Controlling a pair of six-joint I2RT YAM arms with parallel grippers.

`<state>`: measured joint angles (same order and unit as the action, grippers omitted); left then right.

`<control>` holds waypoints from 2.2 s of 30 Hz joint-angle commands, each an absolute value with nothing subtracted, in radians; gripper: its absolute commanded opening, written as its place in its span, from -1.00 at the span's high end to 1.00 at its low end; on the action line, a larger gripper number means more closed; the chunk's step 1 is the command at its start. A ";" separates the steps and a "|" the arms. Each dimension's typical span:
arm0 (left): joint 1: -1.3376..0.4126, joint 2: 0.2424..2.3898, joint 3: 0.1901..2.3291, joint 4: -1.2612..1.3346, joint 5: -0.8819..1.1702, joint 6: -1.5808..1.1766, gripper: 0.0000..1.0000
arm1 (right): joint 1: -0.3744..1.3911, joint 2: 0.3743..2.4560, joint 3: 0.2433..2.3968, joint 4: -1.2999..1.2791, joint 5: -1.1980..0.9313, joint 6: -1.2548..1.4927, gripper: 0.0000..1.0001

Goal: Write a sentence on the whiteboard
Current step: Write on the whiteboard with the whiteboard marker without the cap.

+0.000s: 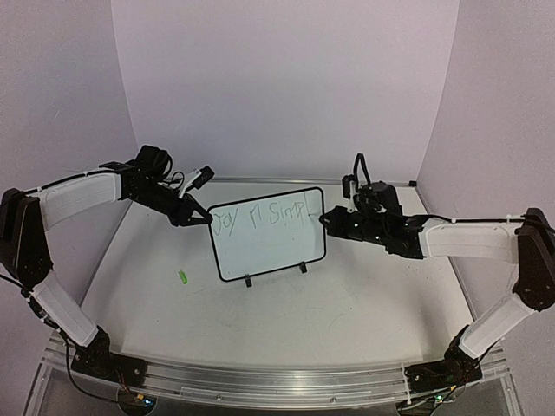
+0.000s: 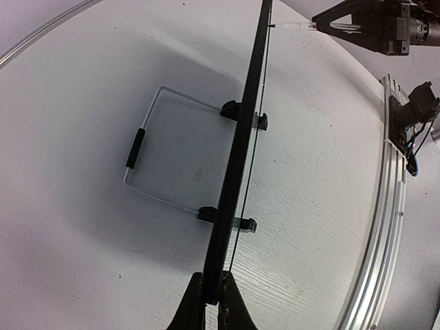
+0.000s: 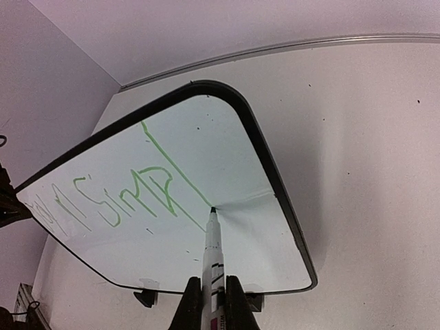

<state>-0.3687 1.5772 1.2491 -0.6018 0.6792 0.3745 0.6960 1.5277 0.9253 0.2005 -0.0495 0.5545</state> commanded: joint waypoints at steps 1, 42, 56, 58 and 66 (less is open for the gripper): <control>-0.374 1.576 1.255 -0.602 0.559 0.434 1.00 | 0.692 1.458 0.922 0.223 -0.046 0.557 1.00; -0.374 1.569 1.255 -0.603 0.558 0.434 1.00 | 0.692 1.483 0.981 0.197 0.100 0.557 1.00; -0.374 1.571 1.255 -0.603 0.558 0.434 1.00 | 0.692 1.528 1.014 0.209 0.045 0.550 1.00; -0.374 1.572 1.255 -0.602 0.557 0.434 1.00 | 0.692 1.536 1.011 0.209 0.035 0.556 1.00; -0.374 1.573 1.255 -0.602 0.559 0.434 1.00 | 0.692 1.538 0.968 0.209 0.019 0.584 1.00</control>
